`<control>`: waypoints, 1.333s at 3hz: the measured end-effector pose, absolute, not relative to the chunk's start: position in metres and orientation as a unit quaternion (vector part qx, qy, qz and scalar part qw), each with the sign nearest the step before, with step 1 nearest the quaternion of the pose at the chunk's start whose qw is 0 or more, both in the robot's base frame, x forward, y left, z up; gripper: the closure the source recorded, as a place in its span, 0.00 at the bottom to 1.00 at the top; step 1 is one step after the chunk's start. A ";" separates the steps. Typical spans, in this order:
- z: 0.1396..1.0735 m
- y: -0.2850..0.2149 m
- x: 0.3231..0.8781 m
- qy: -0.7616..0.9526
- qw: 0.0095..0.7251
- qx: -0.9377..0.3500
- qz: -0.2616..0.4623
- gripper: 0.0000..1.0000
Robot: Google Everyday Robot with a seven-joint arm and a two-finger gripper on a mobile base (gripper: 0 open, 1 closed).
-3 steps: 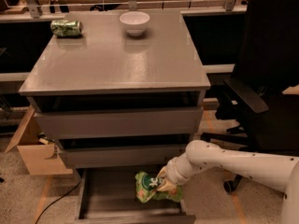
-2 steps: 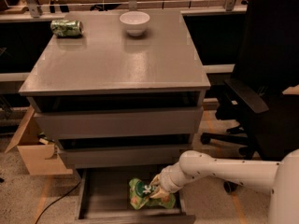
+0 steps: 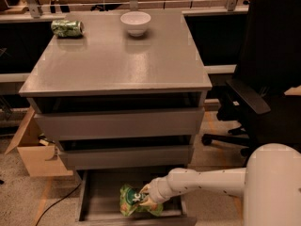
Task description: Place green rice chip bag into bottom drawer
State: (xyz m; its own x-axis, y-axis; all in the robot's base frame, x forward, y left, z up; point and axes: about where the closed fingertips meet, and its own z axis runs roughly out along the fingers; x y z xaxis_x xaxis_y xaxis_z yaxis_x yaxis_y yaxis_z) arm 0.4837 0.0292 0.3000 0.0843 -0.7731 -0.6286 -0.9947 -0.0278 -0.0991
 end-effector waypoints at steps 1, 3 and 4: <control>0.277 0.049 0.493 0.643 0.281 -0.681 0.209 1.00; 0.274 0.051 0.491 0.643 0.280 -0.680 0.212 0.59; 0.273 0.052 0.489 0.643 0.279 -0.681 0.213 0.35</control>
Offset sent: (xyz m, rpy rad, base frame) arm 0.0081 0.0172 -0.0207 0.0212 -0.0131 -0.0089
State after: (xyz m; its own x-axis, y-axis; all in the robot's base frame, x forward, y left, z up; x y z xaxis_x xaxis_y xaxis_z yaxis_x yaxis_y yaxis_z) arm 0.4894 0.0519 0.2730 0.0826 -0.7563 -0.6490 -0.9942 -0.0177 -0.1059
